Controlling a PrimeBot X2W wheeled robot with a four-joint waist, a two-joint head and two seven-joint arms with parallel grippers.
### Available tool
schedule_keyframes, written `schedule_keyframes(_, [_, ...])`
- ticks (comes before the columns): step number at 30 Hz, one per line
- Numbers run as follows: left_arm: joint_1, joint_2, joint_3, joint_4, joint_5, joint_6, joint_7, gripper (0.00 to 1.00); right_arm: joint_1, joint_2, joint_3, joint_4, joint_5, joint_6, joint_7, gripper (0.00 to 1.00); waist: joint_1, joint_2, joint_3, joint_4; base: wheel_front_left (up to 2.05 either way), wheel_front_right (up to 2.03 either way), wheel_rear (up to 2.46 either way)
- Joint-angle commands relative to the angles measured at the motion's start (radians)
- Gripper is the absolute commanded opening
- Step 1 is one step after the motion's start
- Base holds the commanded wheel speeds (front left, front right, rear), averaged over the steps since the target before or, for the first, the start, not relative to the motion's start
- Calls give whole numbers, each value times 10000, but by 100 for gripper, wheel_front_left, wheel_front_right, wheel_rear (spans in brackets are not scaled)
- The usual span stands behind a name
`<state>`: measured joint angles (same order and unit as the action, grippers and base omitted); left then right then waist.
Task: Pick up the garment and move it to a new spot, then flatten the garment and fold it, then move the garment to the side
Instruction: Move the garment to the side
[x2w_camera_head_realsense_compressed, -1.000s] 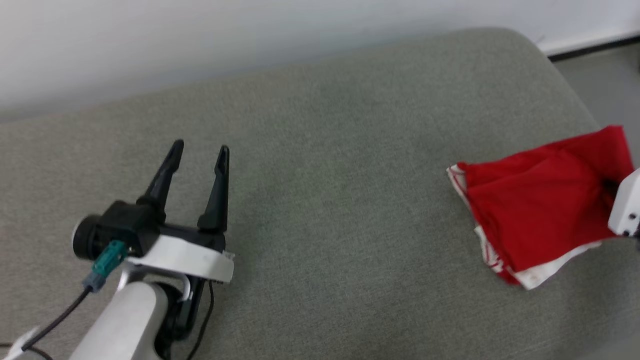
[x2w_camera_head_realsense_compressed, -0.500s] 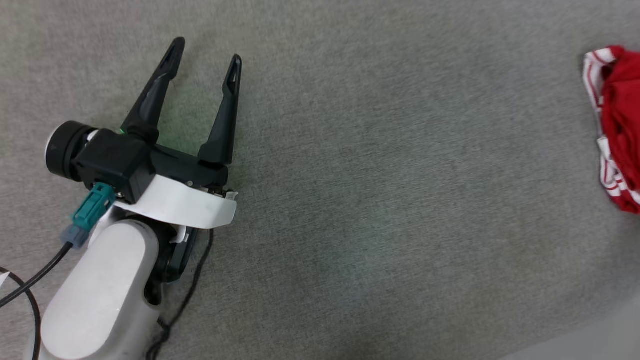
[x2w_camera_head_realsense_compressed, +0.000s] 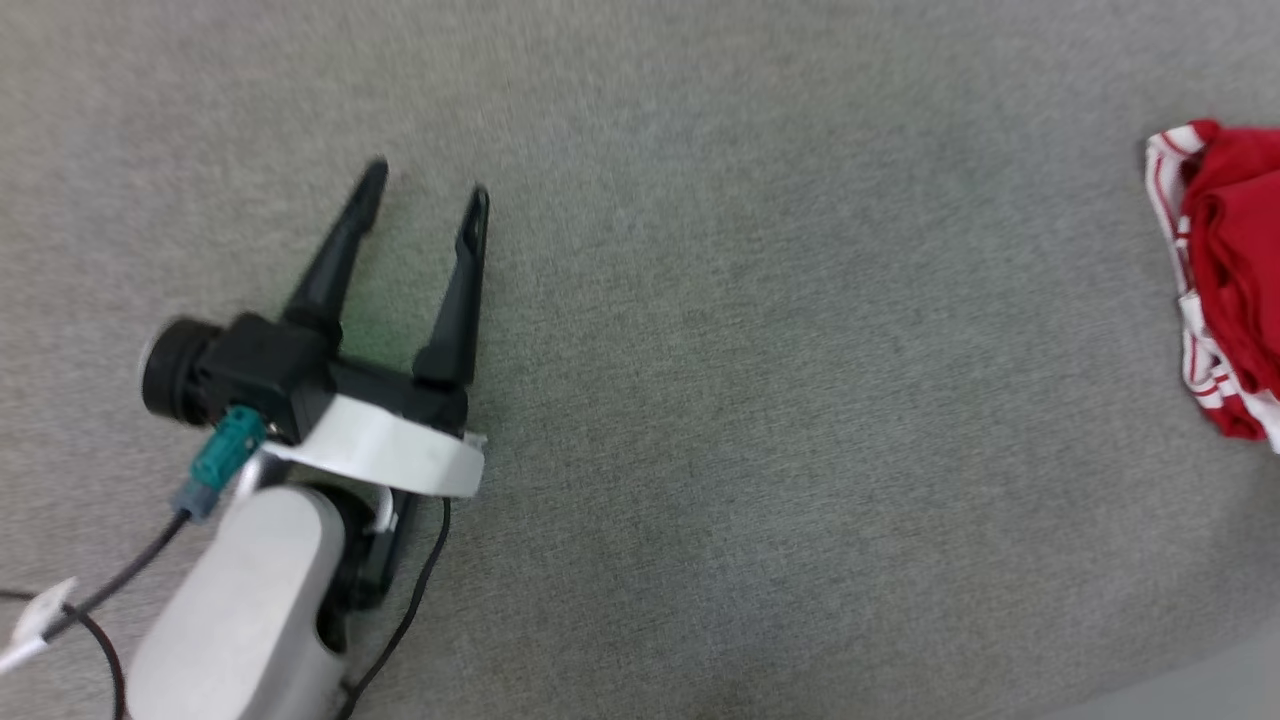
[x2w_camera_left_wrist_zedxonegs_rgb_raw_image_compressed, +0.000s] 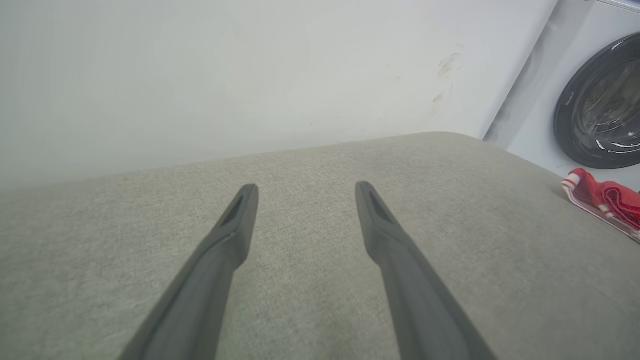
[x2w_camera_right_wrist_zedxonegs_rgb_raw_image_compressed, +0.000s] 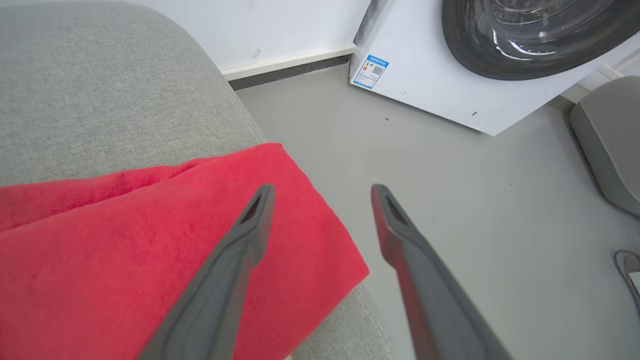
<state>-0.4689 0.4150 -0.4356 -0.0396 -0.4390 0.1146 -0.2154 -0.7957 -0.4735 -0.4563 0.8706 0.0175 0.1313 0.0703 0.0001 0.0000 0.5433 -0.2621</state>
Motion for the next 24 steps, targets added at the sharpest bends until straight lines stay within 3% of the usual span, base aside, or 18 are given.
schedule_keyframes(1, [256, -98, -8, 120, -88, 38, -95, 100, 265, -155, 167, -23, -27, -11, -195, 100, -1, 0, -892, 114, 0, 0, 0])
schedule_keyframes(11, [2205, -711, 92, 1149, -749, 354, -401, 100, 2405, 141, 2815, -927, 1010, -9, -1069, 100, -1, 0, -3676, 678, 0, 0, 0])
schedule_keyframes(17, [2993, -900, 73, 1539, -904, 467, -430, 100, 4089, 923, 3772, -2303, 1784, -11, -1129, 100, -1, 0, -4812, 1319, 0, 0, 0])
schedule_keyframes(24, [3573, -662, 175, 1656, -1051, 604, -389, 100, 5882, 2031, 4161, -4666, 2039, -9, -914, 100, -1, 0, -5593, 2233, 0, 0, 0])
